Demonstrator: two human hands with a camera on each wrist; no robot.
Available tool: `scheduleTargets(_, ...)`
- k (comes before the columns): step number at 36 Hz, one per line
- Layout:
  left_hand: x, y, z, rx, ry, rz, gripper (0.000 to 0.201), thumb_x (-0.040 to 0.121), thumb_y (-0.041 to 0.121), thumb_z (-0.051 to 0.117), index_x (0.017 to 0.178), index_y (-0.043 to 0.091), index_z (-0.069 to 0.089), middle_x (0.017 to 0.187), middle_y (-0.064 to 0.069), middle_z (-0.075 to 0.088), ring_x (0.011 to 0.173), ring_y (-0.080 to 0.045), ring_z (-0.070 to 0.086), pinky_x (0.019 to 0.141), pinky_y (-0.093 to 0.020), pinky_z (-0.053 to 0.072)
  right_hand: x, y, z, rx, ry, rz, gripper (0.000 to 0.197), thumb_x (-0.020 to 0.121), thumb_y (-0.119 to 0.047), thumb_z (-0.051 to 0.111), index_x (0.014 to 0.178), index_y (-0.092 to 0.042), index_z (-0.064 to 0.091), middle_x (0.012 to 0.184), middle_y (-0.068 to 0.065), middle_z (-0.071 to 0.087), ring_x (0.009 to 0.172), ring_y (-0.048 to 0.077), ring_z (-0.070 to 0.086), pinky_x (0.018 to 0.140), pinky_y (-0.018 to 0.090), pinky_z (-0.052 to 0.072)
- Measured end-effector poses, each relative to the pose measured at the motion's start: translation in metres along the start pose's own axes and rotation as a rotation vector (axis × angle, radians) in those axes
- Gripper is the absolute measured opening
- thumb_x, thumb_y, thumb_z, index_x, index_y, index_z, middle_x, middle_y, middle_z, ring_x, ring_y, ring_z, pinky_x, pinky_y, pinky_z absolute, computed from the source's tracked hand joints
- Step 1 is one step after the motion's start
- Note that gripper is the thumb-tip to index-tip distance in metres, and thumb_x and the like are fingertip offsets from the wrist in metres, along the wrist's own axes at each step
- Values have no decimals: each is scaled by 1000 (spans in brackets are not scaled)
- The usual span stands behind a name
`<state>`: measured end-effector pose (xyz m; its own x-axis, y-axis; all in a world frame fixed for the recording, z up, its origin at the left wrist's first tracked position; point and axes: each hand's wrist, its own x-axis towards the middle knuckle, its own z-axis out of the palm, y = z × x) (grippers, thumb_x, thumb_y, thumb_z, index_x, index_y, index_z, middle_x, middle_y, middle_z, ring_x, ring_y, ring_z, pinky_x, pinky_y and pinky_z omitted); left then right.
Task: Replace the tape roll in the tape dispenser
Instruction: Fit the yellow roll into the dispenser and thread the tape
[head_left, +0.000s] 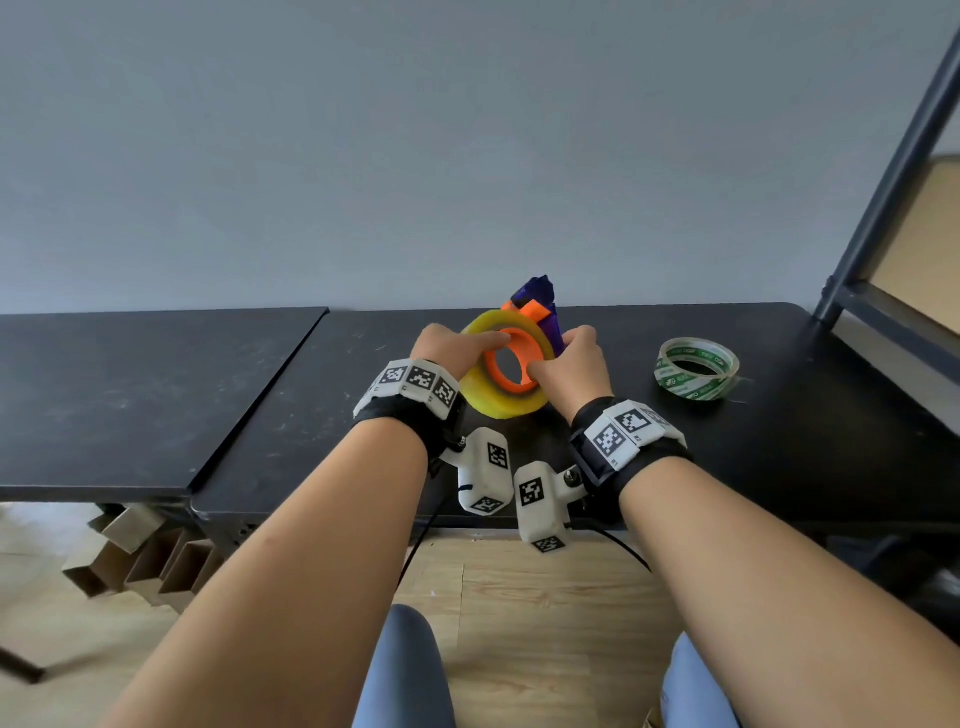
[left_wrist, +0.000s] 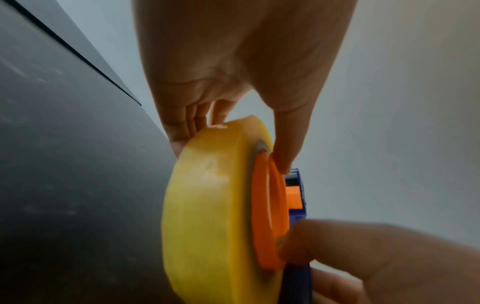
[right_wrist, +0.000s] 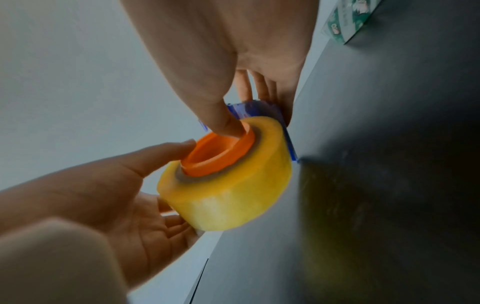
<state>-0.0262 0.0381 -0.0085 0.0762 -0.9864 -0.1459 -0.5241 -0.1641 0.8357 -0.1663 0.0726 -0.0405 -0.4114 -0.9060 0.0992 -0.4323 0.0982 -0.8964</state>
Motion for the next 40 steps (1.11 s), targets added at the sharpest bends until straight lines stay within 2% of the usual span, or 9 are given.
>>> scheduleTargets(3,1,3,0,18,-50,2,50,63,55,79,67,15,49,64,-2,51,54,-15,48,53,-25,38,-1,5,-5,38,9,-12,39,78,-11,65,112,-7,47,102,8,58,85,22,55,55,26,38)
scheduleTargets(9,-9,9,2,94,-44,184,43,75,49,75,69,15,50,64,1,48,60,-14,47,53,-24,33,-1,9,-10,58,-17,20,39,80,-8,65,114,-7,47,83,-3,53,82,19,54,59,26,38)
scheduleTargets(14,-15,12,5,192,-34,287,56,72,45,78,111,10,59,96,-3,61,91,-21,59,73,-31,44,3,12,-8,46,-33,36,31,79,-18,65,108,-7,57,96,8,66,88,25,62,55,26,37)
scheduleTargets(17,-15,12,6,238,-30,289,62,70,41,80,118,11,55,102,-2,58,98,-24,59,78,-34,47,4,12,-8,27,-39,23,28,78,-21,65,102,-7,62,93,8,69,87,27,63,59,27,36)
scheduleTargets(21,-17,11,9,282,-17,292,66,68,41,80,121,13,51,104,-3,58,101,-25,58,80,-36,49,4,9,-12,61,21,-15,26,79,-14,62,104,-5,57,96,9,66,87,27,60,63,26,38)
scheduleTargets(28,-24,11,15,414,21,332,65,64,45,74,117,19,49,111,-9,59,88,-24,58,58,-28,38,-1,-10,-27,162,309,-148,21,81,-4,54,101,-9,50,107,13,62,95,29,62,77,36,49)
scheduleTargets(32,-26,12,17,437,13,346,67,63,49,71,120,22,48,111,-10,59,90,-25,59,66,-32,45,-1,-18,-33,59,291,-246,22,83,-6,56,103,-10,62,107,11,62,101,26,60,87,38,51)
scheduleTargets(36,-26,11,18,441,1,362,59,68,45,71,117,23,48,109,-10,56,88,-26,59,66,-32,46,0,-23,-34,-64,273,-302,14,83,-21,63,92,-17,72,99,12,65,96,30,61,84,42,53)
scheduleTargets(40,-27,11,19,451,7,381,56,68,43,70,118,24,50,108,-9,56,90,-25,57,65,-32,43,-3,-26,-36,-191,242,-311,21,85,-31,63,99,-22,75,102,11,64,101,30,61,82,43,54)
